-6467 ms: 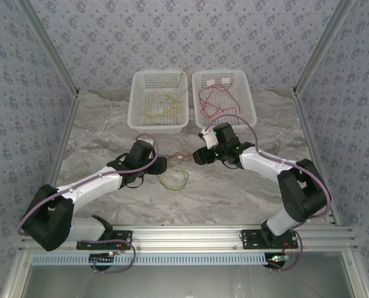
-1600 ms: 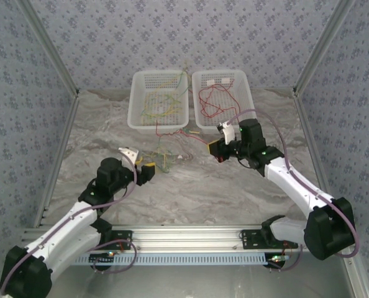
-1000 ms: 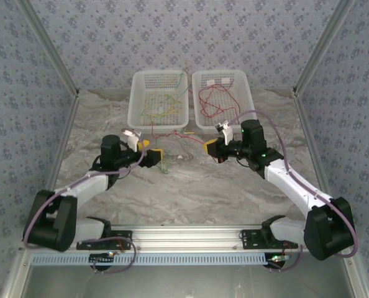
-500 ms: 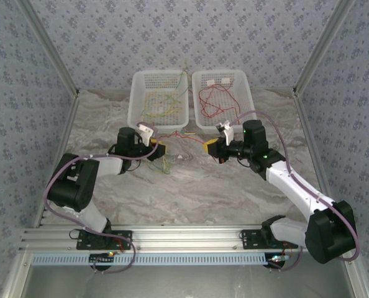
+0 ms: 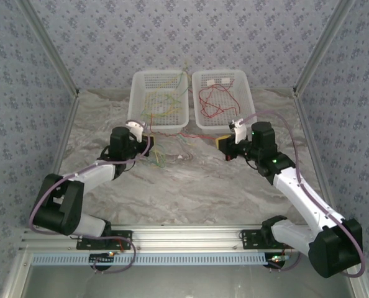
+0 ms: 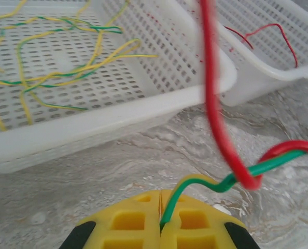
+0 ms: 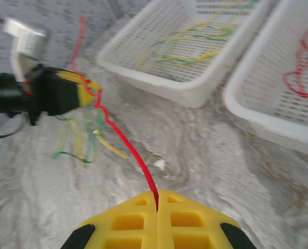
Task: Untangle the cables
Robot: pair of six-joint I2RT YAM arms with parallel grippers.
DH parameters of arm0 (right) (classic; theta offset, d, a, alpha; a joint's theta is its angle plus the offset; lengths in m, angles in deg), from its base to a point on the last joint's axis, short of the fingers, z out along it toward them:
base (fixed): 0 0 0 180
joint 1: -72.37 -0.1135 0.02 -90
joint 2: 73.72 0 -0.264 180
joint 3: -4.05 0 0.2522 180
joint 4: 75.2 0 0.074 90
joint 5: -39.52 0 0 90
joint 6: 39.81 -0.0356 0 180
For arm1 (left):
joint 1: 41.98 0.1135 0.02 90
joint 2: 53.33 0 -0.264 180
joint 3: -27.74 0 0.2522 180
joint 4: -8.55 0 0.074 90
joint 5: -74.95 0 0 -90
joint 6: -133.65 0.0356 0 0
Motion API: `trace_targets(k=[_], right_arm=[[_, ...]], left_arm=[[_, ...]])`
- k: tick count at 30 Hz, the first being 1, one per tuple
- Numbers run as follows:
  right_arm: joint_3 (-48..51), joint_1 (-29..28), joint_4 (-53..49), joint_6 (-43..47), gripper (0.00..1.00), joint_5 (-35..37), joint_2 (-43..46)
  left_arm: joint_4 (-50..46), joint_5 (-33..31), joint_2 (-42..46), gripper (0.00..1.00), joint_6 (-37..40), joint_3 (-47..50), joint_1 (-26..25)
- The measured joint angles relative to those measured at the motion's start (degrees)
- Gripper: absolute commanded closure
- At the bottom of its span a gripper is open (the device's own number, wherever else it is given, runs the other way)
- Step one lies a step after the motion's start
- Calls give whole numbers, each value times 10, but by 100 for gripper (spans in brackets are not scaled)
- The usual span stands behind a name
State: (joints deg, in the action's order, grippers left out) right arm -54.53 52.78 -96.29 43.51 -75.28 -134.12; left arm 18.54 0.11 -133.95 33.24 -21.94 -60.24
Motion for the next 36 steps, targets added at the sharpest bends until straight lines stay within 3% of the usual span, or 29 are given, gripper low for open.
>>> trace_targets(k=[2, 9, 14, 15, 16, 17, 22, 29, 36], right_arm=[[0, 0, -8, 0, 100, 33, 3], [0, 43, -24, -6, 100, 170, 39], [2, 57, -23, -8, 100, 161, 49], [2, 56, -22, -6, 92, 146, 47], [2, 54, -22, -4, 69, 133, 45], [2, 49, -22, 3, 53, 117, 40], [-19, -9, -35, 76, 26, 68, 22], [-61, -125, -36, 201, 20, 100, -25], [-83, -167, -50, 301, 17, 165, -82]], left_arm=[[-11, -11, 7, 100, -10, 0, 2], [-87, -150, 44, 100, -58, 0, 68], [-110, -148, 82, 100, -62, -2, 89], [-117, -140, 87, 100, -62, -5, 88], [-124, -131, 91, 100, -61, -9, 86], [-131, -120, 96, 100, -58, -15, 82], [-173, -51, 129, 100, -32, -36, 59], [-243, 6, 187, 100, 10, -49, 21], [-283, 13, 214, 100, 32, -49, 7]])
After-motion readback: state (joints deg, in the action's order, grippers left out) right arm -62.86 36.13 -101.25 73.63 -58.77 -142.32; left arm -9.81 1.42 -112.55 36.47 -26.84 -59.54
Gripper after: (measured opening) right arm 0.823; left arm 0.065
